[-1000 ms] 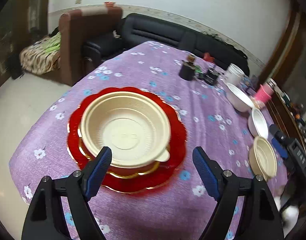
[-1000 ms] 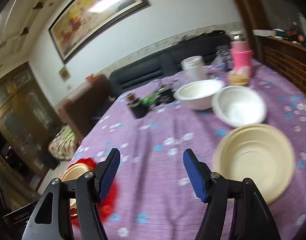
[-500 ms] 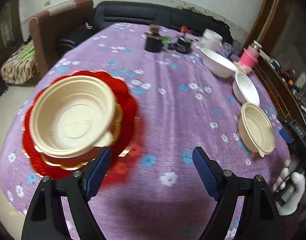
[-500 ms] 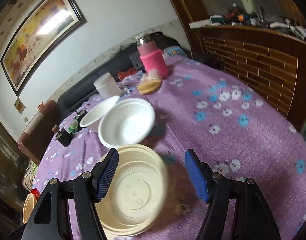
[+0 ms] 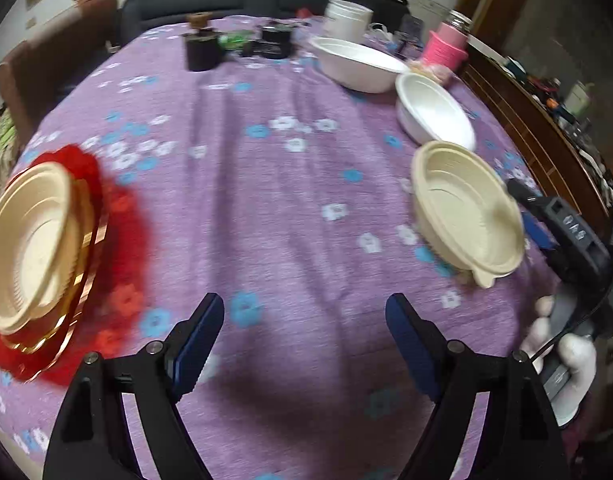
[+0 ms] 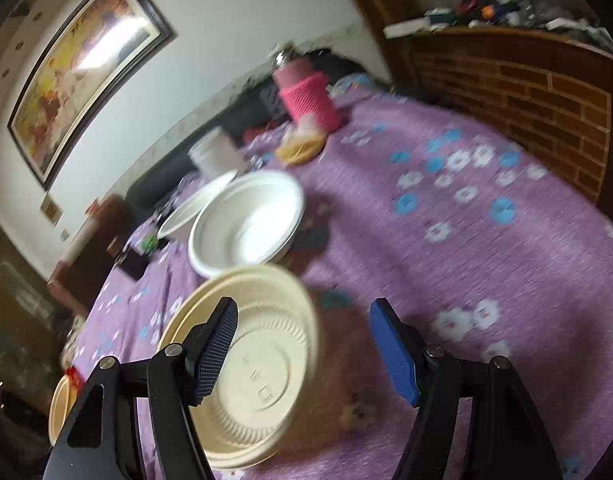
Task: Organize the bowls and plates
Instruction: 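Move the left tool toward the second beige plastic bowl, then grasp the rim of the second beige bowl with the left tool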
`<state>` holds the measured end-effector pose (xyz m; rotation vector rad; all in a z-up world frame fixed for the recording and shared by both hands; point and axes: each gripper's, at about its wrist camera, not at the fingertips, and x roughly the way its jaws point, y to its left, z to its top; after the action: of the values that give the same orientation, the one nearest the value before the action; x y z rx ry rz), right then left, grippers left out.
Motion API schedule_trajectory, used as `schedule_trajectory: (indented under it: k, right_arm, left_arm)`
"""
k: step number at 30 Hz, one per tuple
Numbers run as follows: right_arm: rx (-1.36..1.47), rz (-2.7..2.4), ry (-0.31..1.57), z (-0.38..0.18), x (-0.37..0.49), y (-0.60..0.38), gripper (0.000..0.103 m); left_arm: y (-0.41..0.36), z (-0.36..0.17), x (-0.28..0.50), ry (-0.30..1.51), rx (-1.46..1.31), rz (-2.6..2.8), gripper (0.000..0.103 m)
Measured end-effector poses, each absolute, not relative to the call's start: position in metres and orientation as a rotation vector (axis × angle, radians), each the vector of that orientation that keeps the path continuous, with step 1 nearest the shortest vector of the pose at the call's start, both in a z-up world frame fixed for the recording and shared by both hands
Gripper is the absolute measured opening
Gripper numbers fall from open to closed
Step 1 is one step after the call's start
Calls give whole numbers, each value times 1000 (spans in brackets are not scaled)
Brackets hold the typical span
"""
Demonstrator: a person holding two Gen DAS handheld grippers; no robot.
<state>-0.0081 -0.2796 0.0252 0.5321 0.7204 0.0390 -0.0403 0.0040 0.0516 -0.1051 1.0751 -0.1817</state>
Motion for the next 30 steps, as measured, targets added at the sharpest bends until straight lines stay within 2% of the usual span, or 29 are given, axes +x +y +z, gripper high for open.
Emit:
schedule_trajectory:
  k: [8,20,21,22,24,25,27,30]
  right_arm:
    - [524,64,741,23,-8,-273,73]
    - [496,74,768,20,-6,-266,73]
    - [492,75,768,20,-5,-266,72]
    - [486,80,773,19,-4,-264,71]
    - [475,87,793,16,-1,-261,55]
    - [475,93,805,14,0,-260,51]
    - [481,109,824,11,3,-259,36]
    - [490,124,837,7,5,-258,27]
  left_arm:
    - [-33,66,12,1018,-132,-231,82]
    - [-67,21,56,1139,-167,-269,81]
    - [-69,17,57,1155,-164,-277,73]
    - [-72,14,58,1166,-153,-286,70]
    - [-79,17,57,1145,-99,-308,32]
    - [-82,15,57,1161,-98,-332,26]
    - [-85,14,57,1165,-100,-337,24]
    - [-87,15,53,1161,-95,-340,23]
